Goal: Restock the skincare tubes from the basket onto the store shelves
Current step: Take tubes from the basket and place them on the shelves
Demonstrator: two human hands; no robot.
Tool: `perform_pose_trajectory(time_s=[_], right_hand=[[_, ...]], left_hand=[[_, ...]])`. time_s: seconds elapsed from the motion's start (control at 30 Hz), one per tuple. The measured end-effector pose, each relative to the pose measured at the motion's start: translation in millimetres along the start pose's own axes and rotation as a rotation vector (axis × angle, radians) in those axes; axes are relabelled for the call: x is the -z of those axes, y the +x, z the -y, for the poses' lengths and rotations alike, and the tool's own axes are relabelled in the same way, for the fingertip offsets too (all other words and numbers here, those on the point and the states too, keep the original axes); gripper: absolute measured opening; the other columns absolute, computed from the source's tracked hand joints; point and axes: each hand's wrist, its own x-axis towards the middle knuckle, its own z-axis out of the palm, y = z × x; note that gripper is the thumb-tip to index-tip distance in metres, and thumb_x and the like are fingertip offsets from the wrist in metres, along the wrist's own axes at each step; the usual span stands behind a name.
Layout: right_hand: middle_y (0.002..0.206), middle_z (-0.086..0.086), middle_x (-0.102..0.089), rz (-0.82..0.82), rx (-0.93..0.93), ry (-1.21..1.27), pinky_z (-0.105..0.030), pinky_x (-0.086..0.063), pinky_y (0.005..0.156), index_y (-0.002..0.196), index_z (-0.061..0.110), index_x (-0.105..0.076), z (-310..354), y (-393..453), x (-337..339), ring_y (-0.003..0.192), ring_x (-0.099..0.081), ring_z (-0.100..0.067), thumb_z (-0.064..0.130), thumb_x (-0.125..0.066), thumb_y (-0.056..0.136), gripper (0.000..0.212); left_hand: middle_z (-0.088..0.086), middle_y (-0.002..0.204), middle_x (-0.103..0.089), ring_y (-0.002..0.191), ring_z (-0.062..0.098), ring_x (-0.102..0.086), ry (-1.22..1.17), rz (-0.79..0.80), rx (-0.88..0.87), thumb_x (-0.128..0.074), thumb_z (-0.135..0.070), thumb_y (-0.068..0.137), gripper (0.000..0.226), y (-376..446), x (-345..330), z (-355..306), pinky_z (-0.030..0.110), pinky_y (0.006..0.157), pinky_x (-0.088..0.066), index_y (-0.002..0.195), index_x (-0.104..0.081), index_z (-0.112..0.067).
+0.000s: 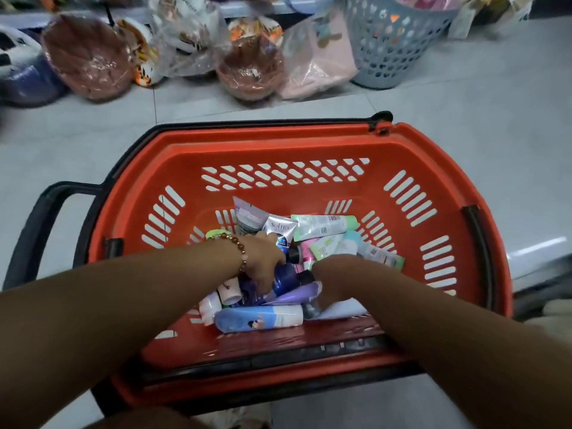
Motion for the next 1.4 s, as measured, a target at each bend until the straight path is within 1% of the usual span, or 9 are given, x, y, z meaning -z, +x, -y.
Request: perform_pose_trajectory(time_s=[0.2, 0.43, 0.7, 0.83, 0.93, 1.0, 1.13, 1.23, 1.4], right_hand=[[0.118, -0.01, -0.061, -0.073, 0.03, 0.047, -0.031, -0.042, 0.077, 0.122, 0.01, -0.056, -8.4, -22.2, 6.4, 0.106, -0.058, -0.027, 0.051, -0.072, 0.079, 0.062], [0.101, -0.002, -0.06, -0.314, -0.076, 0.096, -0.03, -0.037, 0.068, 0.105, 0.02, -0.055, -26.9, -98.8, 22.1, 0.083, -0.048, -0.018, 0.058, -0.064, 0.08, 0.047], [0.085, 0.003, -0.069, -0.662, -0.15, 0.644, -0.033, -0.051, 0.069, 0.094, 0.026, -0.064, -66.8, -264.2, 9.8, 0.075, -0.065, -0.014, 0.061, -0.056, 0.085, 0.036], [0.077, -0.008, -0.073, -0.751, -0.148, 1.282, -0.025, -0.052, 0.056, 0.088, 0.013, -0.065, -72.3, -342.9, -38.6, 0.064, -0.067, -0.014, 0.046, -0.057, 0.092, 0.035], [0.081, -0.014, -0.069, -0.752, -0.099, 1.729, -0.032, -0.055, 0.061, 0.094, 0.01, -0.063, -75.6, -387.0, -90.6, 0.071, -0.067, -0.023, 0.046, -0.058, 0.092, 0.036], [0.081, -0.014, -0.062, -0.757, 0.011, 1.974, -0.031, -0.049, 0.059, 0.1, 0.011, -0.059, -75.3, -411.4, -125.4, 0.07, -0.061, -0.024, 0.044, -0.057, 0.091, 0.035], [0.079, -0.006, -0.066, -0.825, 0.019, 2.159, -0.027, -0.046, 0.059, 0.103, 0.01, -0.061, -58.8, -453.4, -175.7, 0.068, -0.057, -0.018, 0.036, -0.041, 0.094, 0.034], [0.077, -0.008, -0.065, -0.911, -0.018, 2.283, -0.029, -0.044, 0.064, 0.089, 0.011, -0.066, -45.9, -475.0, -199.7, 0.065, -0.058, -0.017, 0.033, -0.042, 0.088, 0.033], [0.077, -0.008, -0.066, -1.092, -0.199, 2.388, -0.026, -0.044, 0.063, 0.096, 0.01, -0.061, -18.5, -493.5, -263.3, 0.067, -0.058, -0.017, 0.026, -0.051, 0.094, 0.019]], left_hand=[[0.005, 0.097, -0.059, 0.081, 0.021, -0.051, -0.203, 0.064, -0.018, -0.083, -0.047, 0.071, 0.056, 1.4, 1.3, -1.3, 0.03, 0.065, -0.039, 0.106, -0.057, -0.01], [0.0, 0.082, -0.059, 0.064, 0.014, -0.051, -0.493, -0.155, -0.023, -0.079, -0.036, 0.078, 0.048, -30.4, 11.4, -23.8, 0.027, 0.054, -0.04, 0.104, -0.046, -0.012], [0.001, 0.061, -0.054, 0.046, 0.012, -0.045, -1.065, -0.398, -0.117, -0.06, -0.036, 0.095, 0.023, -102.9, 93.4, -98.6, 0.018, 0.041, -0.035, 0.09, -0.056, -0.014], [0.0, 0.075, -0.068, 0.061, 0.015, -0.056, -1.126, -0.27, -0.322, -0.057, -0.039, 0.095, 0.014, -140.0, 126.7, -161.5, 0.025, 0.058, -0.036, 0.101, -0.06, -0.026], [0.001, 0.108, -0.072, 0.088, 0.021, -0.061, -1.028, -0.129, -0.417, -0.073, -0.036, 0.082, 0.043, -162.0, 140.5, -216.3, 0.028, 0.065, -0.04, 0.121, -0.058, -0.041], [0.004, 0.108, -0.069, 0.083, 0.02, -0.059, -0.976, 0.028, -0.487, -0.076, -0.038, 0.078, 0.048, -175.8, 141.7, -257.9, 0.025, 0.058, -0.038, 0.123, -0.059, -0.043], [-0.001, 0.096, -0.064, 0.079, 0.016, -0.053, -0.826, 0.294, -0.609, -0.075, -0.042, 0.079, 0.044, -186.3, 132.2, -345.4, 0.023, 0.058, -0.032, 0.122, -0.064, -0.038], [-0.004, 0.078, -0.066, 0.052, 0.009, -0.059, -0.807, 0.387, -0.526, -0.051, -0.023, 0.097, 0.027, -193.1, 112.8, -406.0, 0.015, 0.036, -0.037, 0.121, -0.062, -0.029], [0.0, 0.095, -0.067, 0.054, 0.01, -0.052, -0.551, 0.619, -0.479, -0.06, -0.035, 0.091, 0.038, -180.4, 77.8, -463.6, 0.015, 0.038, -0.039, 0.129, -0.061, -0.033]])
